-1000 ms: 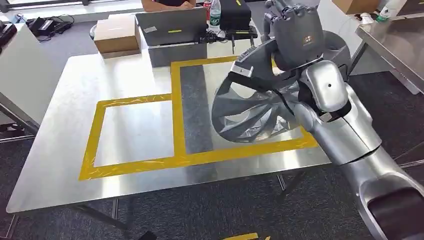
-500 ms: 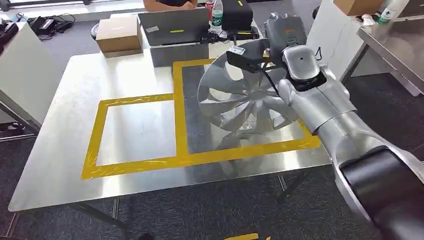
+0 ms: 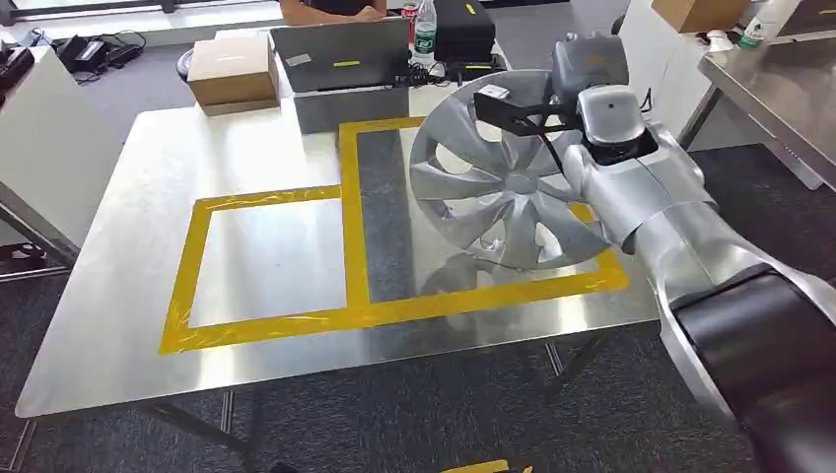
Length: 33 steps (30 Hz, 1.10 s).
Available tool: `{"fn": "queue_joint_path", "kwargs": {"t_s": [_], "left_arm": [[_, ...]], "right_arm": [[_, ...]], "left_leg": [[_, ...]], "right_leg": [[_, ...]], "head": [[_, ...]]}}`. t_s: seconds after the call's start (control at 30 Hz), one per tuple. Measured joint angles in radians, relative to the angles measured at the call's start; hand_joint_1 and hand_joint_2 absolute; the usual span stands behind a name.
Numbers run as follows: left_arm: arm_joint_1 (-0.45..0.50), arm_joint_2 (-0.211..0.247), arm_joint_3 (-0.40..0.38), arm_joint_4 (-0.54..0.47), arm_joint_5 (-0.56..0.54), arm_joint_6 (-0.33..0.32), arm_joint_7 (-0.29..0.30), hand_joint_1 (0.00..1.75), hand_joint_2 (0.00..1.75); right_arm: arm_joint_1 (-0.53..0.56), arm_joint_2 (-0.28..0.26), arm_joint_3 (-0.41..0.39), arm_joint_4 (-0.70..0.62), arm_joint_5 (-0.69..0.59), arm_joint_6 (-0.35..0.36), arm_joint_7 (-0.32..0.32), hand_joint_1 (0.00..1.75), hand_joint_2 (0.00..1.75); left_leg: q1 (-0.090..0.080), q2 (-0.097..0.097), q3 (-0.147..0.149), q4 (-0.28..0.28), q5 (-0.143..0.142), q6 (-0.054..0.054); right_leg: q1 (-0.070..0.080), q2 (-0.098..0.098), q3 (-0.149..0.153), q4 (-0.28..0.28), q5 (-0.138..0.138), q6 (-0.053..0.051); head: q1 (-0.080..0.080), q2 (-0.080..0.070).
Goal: Take the parts from the cabinet and place them on the table.
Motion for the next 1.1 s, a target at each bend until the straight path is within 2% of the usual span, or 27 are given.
{"fn": "queue_joint_path", "kwargs": {"t_s": [0.37,0.67,0.83,0.93,1.1], "left_arm": [[-0.014,0.000,0.001,0.000,-0.012,-0.020,-0.002,0.00,1.75],[-0.018,-0.002,0.001,0.000,-0.014,-0.019,-0.003,0.00,1.75],[-0.017,-0.003,0.002,0.000,-0.016,-0.019,0.002,0.00,1.75],[-0.017,-0.003,0.005,0.000,-0.016,-0.019,0.007,0.00,1.75],[-0.017,-0.004,0.009,0.000,-0.017,-0.019,0.007,0.00,1.75]], "right_arm": [[-0.031,0.035,-0.008,0.009,0.031,-0.087,0.009,1.75,1.75],[-0.166,0.043,-0.042,0.026,0.037,-0.186,0.044,1.75,1.75],[-0.208,0.041,-0.068,0.032,0.036,-0.235,0.024,1.75,1.75],[-0.209,0.040,-0.074,0.036,0.042,-0.229,0.004,1.75,1.75],[-0.163,0.051,-0.079,0.045,0.060,-0.133,-0.036,1.75,1.75]], "left_leg": [[0.000,0.000,-0.002,0.000,0.001,0.000],[-0.001,0.000,-0.005,0.001,0.001,0.000],[-0.001,0.000,-0.005,0.001,0.001,0.001],[0.000,0.000,-0.006,0.001,0.001,0.001],[0.000,0.001,-0.005,0.001,0.002,0.000]], "right_leg": [[0.000,0.001,-0.002,0.000,0.002,0.001],[0.000,0.001,-0.005,0.000,0.002,0.001],[0.000,0.002,-0.006,0.000,0.002,0.001],[0.000,0.002,-0.006,0.000,0.002,0.001],[0.000,0.002,-0.005,0.000,0.002,0.001]], "head": [[0.000,0.000],[0.000,0.000],[0.000,0.000],[0.000,0.000],[0.000,0.000]]}}
